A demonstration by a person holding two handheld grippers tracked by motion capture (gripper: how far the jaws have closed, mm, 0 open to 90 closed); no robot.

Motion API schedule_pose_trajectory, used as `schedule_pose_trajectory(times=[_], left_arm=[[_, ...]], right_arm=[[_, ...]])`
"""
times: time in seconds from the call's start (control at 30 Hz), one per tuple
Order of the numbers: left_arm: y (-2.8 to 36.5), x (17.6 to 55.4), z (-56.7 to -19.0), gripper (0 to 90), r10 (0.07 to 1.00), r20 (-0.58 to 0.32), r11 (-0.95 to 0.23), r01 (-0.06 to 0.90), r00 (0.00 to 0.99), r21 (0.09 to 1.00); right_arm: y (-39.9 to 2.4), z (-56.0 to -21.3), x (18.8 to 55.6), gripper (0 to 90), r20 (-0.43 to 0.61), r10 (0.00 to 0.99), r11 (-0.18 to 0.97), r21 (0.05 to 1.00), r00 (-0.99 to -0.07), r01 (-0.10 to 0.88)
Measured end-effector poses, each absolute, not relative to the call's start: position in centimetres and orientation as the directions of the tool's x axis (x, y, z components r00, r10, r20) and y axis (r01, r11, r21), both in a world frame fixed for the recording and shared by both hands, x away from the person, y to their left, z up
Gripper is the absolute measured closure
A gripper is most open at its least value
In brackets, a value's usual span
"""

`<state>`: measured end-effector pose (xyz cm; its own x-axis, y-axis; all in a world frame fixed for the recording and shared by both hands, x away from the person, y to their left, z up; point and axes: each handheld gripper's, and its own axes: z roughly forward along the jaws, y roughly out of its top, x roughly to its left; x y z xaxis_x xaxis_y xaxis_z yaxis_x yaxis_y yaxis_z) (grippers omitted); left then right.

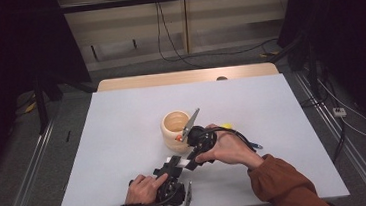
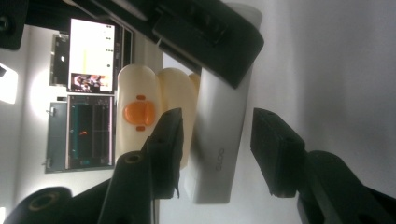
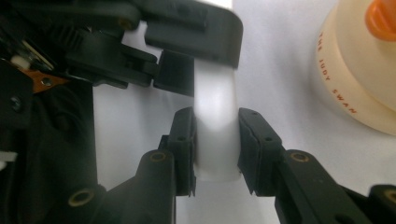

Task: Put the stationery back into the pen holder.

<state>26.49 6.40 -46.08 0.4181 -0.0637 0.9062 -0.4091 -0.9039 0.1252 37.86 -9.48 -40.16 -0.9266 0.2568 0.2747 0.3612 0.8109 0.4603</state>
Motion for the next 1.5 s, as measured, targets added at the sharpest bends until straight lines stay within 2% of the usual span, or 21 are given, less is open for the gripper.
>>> schedule_pose_trajectory(times=[0.03,0.13,0.3,0.53,0.7,0.77,0.87,1.03,1.17,1.27,1.5], left_arm=[[6.3,26.5,-46.3,58.9,-0.044,0.902,-0.903,-0.404,0.429,0.148],[6.2,26.6,-46.2,66.2,-0.060,0.906,-0.901,-0.413,0.420,0.132],[6.2,26.6,-46.2,68.7,-0.065,0.900,-0.907,-0.402,0.432,0.127],[6.4,26.9,-46.0,69.8,-0.025,0.882,-0.905,-0.386,0.471,0.181],[6.8,27.2,-45.7,70.3,0.036,0.855,-0.901,-0.354,0.517,0.252],[7.1,27.3,-45.6,70.4,0.069,0.849,-0.899,-0.336,0.524,0.281],[7.4,27.8,-45.5,70.5,0.112,0.820,-0.895,-0.301,0.562,0.329],[8.2,28.7,-45.1,70.7,0.239,0.734,-0.858,-0.216,0.635,0.466],[8.9,29.4,-44.6,70.8,0.308,0.669,-0.828,-0.157,0.677,0.539],[9.4,29.7,-44.4,70.8,0.363,0.605,-0.797,-0.100,0.709,0.596],[10.5,30.5,-43.7,70.9,0.447,0.459,-0.714,-0.003,0.768,0.700]], right_arm=[[-9.5,-40.2,37.8,67.9,0.275,0.258,0.811,0.460,-0.926,0.362],[-9.4,-40.2,37.6,67.9,0.280,0.277,0.804,0.456,-0.919,0.381],[-9.8,-40.4,37.7,67.8,0.283,0.268,0.790,0.483,-0.921,0.378],[-10.2,-40.4,37.5,65.9,0.256,0.274,0.766,0.525,-0.927,0.372],[-10.8,-40.4,37.3,51.2,0.208,0.280,0.768,0.537,-0.937,0.349],[-11.2,-40.4,37.2,38.2,0.186,0.298,0.761,0.546,-0.936,0.351],[-11.9,-40.5,37.1,35.6,0.174,0.320,0.752,0.551,-0.931,0.361],[-13.2,-40.5,36.8,19.3,0.133,0.355,0.723,0.588,-0.925,0.362],[-14.8,-40.1,36.6,14.0,0.097,0.401,0.684,0.630,-0.911,0.368],[-16.2,-40.0,36.6,8.9,0.063,0.474,0.645,0.654,-0.878,0.395],[-19.4,-40.3,36.2,8.9,0.067,0.577,0.544,0.712,-0.814,0.444]])
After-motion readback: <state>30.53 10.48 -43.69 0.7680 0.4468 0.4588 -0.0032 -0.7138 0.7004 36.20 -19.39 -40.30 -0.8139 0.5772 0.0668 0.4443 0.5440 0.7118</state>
